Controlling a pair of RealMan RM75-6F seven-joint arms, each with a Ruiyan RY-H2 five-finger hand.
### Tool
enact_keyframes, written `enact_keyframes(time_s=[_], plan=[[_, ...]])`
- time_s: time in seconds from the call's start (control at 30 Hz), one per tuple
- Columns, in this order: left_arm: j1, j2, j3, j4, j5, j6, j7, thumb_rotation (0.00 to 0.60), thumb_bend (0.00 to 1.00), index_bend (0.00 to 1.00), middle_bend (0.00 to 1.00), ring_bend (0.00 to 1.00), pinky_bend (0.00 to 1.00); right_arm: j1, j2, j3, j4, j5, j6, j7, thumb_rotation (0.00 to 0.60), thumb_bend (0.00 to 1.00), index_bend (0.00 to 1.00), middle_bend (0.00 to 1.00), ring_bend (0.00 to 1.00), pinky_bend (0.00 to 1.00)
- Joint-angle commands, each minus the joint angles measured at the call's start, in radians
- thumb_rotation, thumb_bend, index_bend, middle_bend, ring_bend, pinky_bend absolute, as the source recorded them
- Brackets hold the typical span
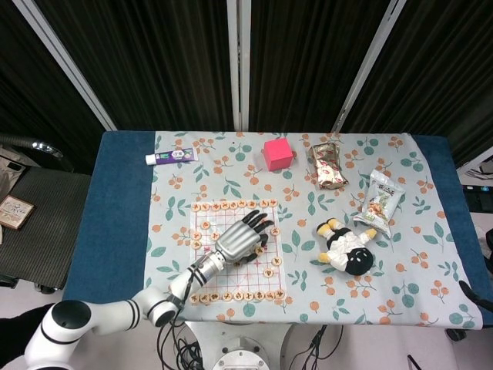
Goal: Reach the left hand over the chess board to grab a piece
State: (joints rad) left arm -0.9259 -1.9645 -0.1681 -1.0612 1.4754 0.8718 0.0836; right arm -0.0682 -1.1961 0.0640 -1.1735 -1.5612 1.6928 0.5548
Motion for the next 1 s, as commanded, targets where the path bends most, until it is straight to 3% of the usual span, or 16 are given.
enact_keyframes(time_s=[0.03,0.73,0.9,1.0], plan=[[-0.011,-0.013,-0.002,0.029,-0.006,-0.008,-0.020,0.600,0.31,0.50,0.11,0.00,0.03,0.000,0.002,0.002,-0.001,0.002,0.001,-0.001,0.600,0.10,0.00,0.00,0.00,0.00],[-0.004,0.018,0.034,0.010,0.012,0.032,-0.052,0.600,0.31,0.34,0.11,0.00,0.03,-0.002,0.006,0.003,-0.013,0.006,0.000,-0.013,0.600,0.10,0.00,0.00,0.00,0.00],[0.031,0.090,0.032,-0.091,0.019,0.103,0.005,0.600,0.31,0.25,0.10,0.00,0.02,-0.002,0.013,0.006,-0.021,0.004,0.006,-0.018,0.600,0.10,0.00,0.00,0.00,0.00],[0.105,0.185,0.038,-0.240,-0.002,0.192,0.106,0.600,0.30,0.19,0.10,0.00,0.02,-0.003,0.015,0.003,-0.023,0.000,0.007,-0.022,0.600,0.10,0.00,0.00,0.00,0.00]])
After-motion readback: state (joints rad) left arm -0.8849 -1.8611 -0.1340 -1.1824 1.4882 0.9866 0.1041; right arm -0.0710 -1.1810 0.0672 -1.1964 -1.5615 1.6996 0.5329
